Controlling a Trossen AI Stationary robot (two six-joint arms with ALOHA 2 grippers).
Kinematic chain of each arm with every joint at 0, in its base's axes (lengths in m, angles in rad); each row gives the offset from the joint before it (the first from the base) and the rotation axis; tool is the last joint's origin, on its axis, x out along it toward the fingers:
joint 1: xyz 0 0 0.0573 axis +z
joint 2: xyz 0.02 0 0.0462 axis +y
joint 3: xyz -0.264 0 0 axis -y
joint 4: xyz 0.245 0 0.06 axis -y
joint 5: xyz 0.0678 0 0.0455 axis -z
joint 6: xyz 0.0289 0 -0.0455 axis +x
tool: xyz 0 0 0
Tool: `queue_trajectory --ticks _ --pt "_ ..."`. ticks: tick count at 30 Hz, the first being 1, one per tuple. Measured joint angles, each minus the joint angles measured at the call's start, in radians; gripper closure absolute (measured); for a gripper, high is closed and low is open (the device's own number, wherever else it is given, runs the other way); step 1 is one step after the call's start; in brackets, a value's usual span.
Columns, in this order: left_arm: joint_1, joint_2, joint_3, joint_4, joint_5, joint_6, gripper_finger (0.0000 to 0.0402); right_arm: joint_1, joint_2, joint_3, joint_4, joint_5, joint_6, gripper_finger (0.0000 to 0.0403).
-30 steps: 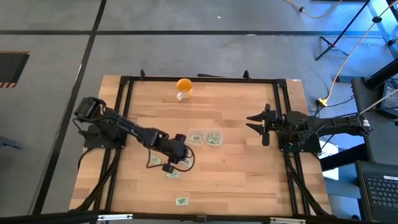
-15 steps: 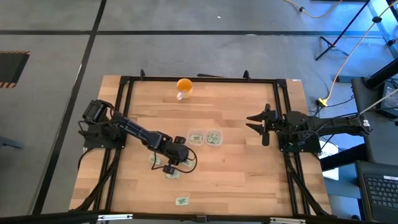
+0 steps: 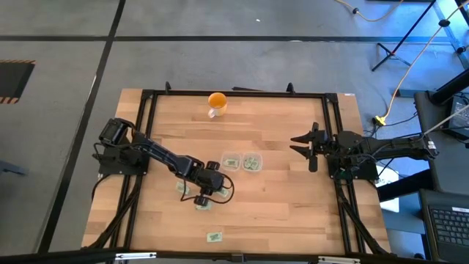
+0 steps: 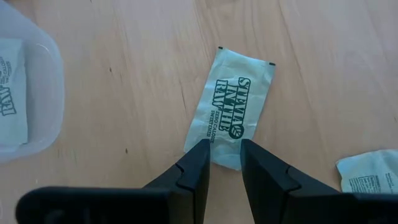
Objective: Pick and place items into bin
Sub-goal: Put the stevia packet into the left transparent bin
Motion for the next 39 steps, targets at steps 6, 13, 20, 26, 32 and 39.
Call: queue_trajectory --ticks 6,13,20,26,32,39 --pt "0.0 0.001 0.0 -0.002 -0.001 0.0 0.0319 0.0 0.0 0.0 -0.001 0.0 -0.001 0.0255" --pt "0.0 0.001 -0.001 -0.002 -0.003 0.0 0.0365 0.0 0.0 0.0 -0.001 0.0 -0.001 0.0255" --pt "0.0 -0.012 -0.004 -0.013 -0.003 -0.006 0.0393 0.0 0.0 0.0 -0.001 0.0 -0.001 0.0255" --pt "0.002 -0.125 -0.019 -0.109 -0.003 0.004 0.0399 0.0 0.0 0.0 -0.001 0.0 -0.001 0.0255" --pt "0.042 -0.295 -0.011 -0.061 -0.055 0.004 0.0399 0.0 0.0 0.0 -0.002 0.0 -0.001 0.0255" --pt "0.15 -0.357 -0.009 0.014 -0.185 -0.038 0.0399 0.0 0.0 0.0 -0.001 0.0 -0.001 0.0255"
